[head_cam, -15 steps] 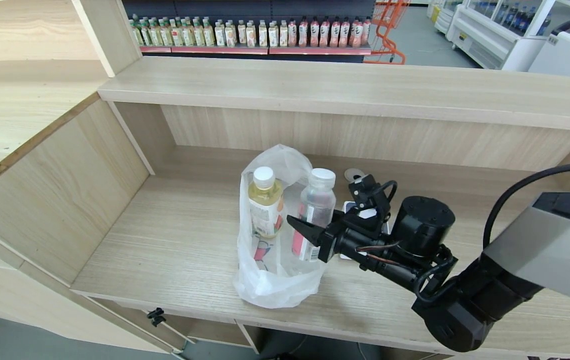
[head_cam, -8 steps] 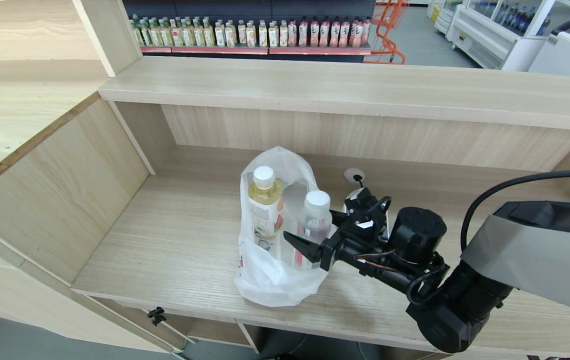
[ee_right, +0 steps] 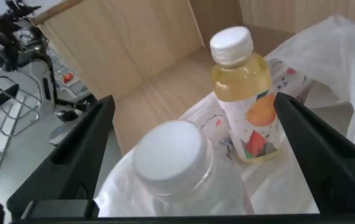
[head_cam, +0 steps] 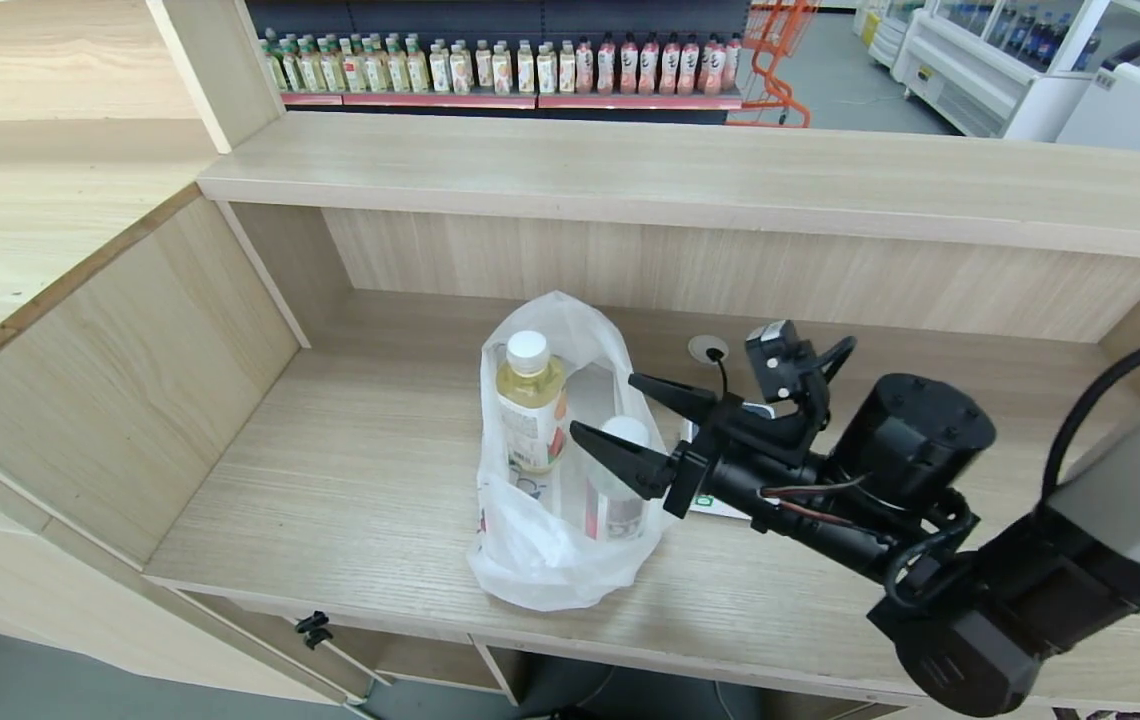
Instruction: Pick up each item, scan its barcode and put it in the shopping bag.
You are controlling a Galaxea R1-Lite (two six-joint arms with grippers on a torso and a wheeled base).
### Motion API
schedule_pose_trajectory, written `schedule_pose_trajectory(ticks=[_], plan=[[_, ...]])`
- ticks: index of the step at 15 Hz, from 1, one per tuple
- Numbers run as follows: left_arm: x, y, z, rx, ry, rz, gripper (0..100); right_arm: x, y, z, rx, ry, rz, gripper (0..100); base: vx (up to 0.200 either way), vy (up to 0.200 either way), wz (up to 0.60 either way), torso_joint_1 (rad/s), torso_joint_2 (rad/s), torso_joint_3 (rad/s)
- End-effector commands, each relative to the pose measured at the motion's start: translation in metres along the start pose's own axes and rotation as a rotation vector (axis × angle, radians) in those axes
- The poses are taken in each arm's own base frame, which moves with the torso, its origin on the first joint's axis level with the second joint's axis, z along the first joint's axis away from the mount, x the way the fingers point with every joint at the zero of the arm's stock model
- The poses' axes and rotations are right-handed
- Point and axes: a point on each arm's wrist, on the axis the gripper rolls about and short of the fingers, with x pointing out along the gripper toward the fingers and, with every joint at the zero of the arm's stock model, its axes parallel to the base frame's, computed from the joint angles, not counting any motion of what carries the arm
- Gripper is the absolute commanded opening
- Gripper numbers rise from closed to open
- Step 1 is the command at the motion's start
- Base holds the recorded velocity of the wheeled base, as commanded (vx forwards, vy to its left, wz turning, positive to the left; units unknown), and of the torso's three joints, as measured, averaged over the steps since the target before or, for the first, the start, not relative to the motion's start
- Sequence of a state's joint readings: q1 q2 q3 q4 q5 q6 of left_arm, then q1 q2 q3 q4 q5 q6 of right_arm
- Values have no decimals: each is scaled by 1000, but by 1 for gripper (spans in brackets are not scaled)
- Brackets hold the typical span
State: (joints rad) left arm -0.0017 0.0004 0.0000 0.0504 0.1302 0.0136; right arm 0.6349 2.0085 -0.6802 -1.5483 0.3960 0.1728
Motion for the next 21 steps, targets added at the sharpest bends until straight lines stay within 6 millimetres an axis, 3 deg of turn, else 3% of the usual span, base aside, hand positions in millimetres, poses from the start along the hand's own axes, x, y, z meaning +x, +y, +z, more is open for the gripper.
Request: schedule_pose_trajectory(ticks=[1, 3, 5, 6, 7, 8, 9, 10, 12, 15, 17, 18, 21], plan=[[0, 0, 0, 0, 0, 0, 100, -24, 16, 37, 20, -40, 8, 100, 0, 0, 0, 0, 0, 0], [0, 0, 0, 0, 0, 0, 100, -47, 26, 54, 43, -28, -6, 100, 0, 0, 0, 0, 0, 0], [0, 0, 0, 0, 0, 0, 100, -90, 29, 65, 47, 15, -81, 100, 0, 0, 0, 0, 0, 0], [0, 0, 0, 0, 0, 0, 100, -96, 28, 67, 38, 16, -100, 100, 0, 0, 0, 0, 0, 0], [0, 0, 0, 0, 0, 0, 100, -134, 21, 76, -13, 35, -237, 100, 0, 0, 0, 0, 0, 0], [0, 0, 0, 0, 0, 0, 100, -163, 31, 84, -13, 64, -311, 100, 0, 0, 0, 0, 0, 0], [0, 0, 0, 0, 0, 0, 100, -173, 39, 86, -5, 81, -331, 100, 0, 0, 0, 0, 0, 0], [0, 0, 0, 0, 0, 0, 100, -219, 63, 78, -5, 141, -498, 100, 0, 0, 0, 0, 0, 0], [0, 0, 0, 0, 0, 0, 100, -274, 94, 41, -41, 252, -731, 100, 0, 0, 0, 0, 0, 0], [0, 0, 0, -1, 0, 0, 100, -309, 119, 18, -129, 219, -880, 100, 0, 0, 0, 0, 0, 0], [0, 0, 0, 0, 0, 0, 100, -320, 132, 10, -198, 171, -948, 100, 0, 0, 0, 0, 0, 0], [0, 0, 0, -1, 0, 0, 100, -332, 145, -9, -192, 165, -992, 100, 0, 0, 0, 0, 0, 0], [0, 0, 0, 0, 0, 0, 100, -333, 147, -9, -255, 147, -958, 100, 0, 0, 0, 0, 0, 0]])
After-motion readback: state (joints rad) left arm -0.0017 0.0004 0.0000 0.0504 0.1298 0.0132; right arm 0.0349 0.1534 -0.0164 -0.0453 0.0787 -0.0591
